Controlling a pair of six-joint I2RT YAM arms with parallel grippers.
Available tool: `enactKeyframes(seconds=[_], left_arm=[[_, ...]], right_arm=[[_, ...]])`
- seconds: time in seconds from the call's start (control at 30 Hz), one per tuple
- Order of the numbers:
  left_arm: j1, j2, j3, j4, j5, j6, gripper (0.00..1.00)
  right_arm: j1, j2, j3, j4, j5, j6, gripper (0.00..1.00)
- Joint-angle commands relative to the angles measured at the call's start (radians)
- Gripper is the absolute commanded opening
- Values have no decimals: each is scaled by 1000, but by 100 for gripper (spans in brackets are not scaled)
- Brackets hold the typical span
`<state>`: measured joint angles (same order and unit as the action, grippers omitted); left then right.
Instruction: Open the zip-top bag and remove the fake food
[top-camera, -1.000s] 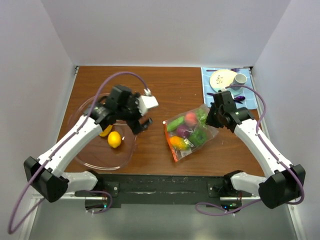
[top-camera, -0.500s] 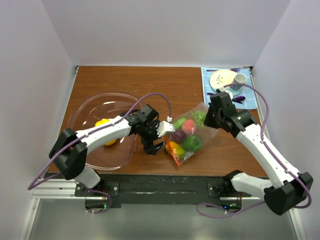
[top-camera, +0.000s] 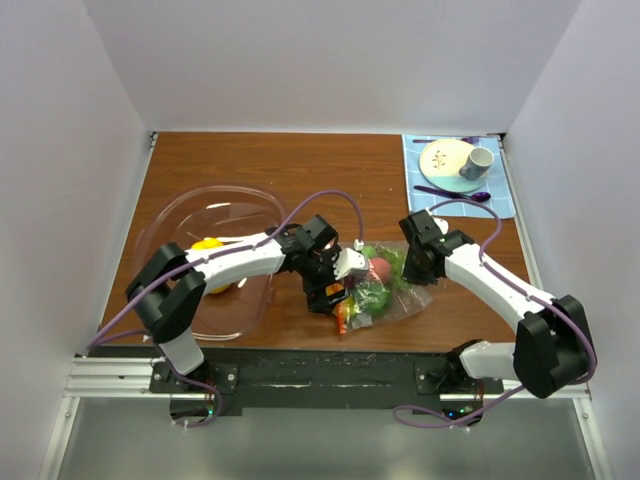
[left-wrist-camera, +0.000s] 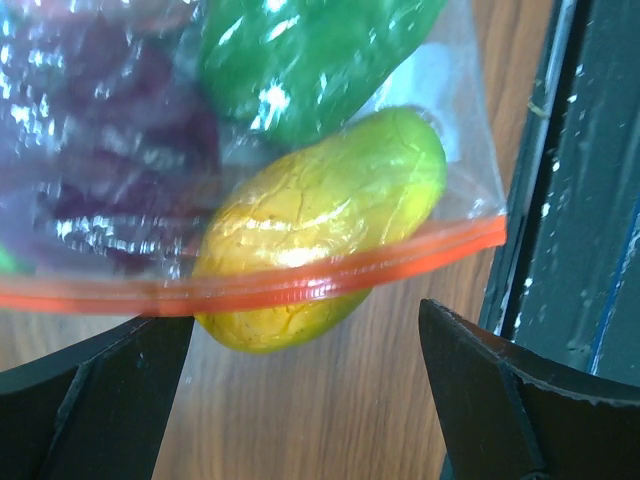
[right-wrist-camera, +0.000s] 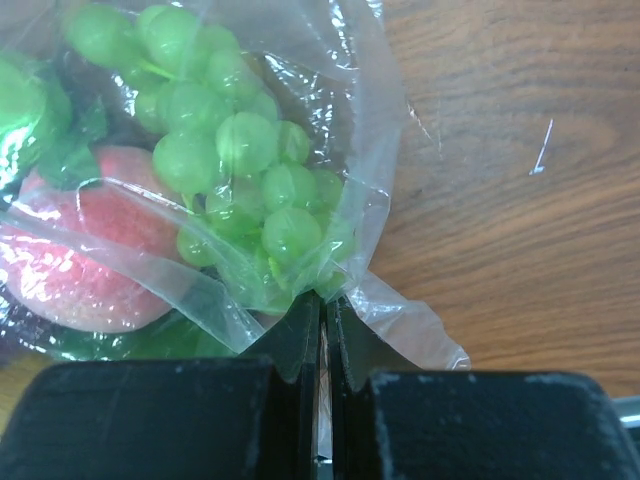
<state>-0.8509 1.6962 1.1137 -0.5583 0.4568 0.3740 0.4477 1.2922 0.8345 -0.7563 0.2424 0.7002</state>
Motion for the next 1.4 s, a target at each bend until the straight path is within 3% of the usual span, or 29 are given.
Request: enactKeyframes(seconds=[0.0,0.57,0.6,0.67,0.7,0.77,0.8,1.0,1.07,1.27,1.37], left_arm=[[-23,20,55,52,69,-4,100],[-65,235,187,-17,114,83,100],[-65,226,183,-20,112,98,84],[-65,212,182,-38,108,109,68],[-63,191,189,-48,99,114,51],[-63,159,193,-78,82,114,27],[-63,119,192,-89,56,111,6],[-24,-70,179,-218,-42,132,5],[13,-139,179,-287,-56,140,1],[269,-386,143,-347,-144,206,0],[453,-467,89,-331,-150,230,0]], right_arm=[[0,21,-38,63,21,10,0],[3,73,-133,181,-64,16,0],[2,70,-133,180,-60,15,0],[2,61,-132,173,-55,15,0],[2,59,-130,170,-54,12,0],[2,55,-129,158,-54,12,0],[2,52,-129,157,-51,9,0],[0,38,-129,138,-25,9,0],[-1,30,-124,123,-17,7,0],[-3,-14,-91,92,-14,13,0],[-3,-33,-74,78,-12,12,0]])
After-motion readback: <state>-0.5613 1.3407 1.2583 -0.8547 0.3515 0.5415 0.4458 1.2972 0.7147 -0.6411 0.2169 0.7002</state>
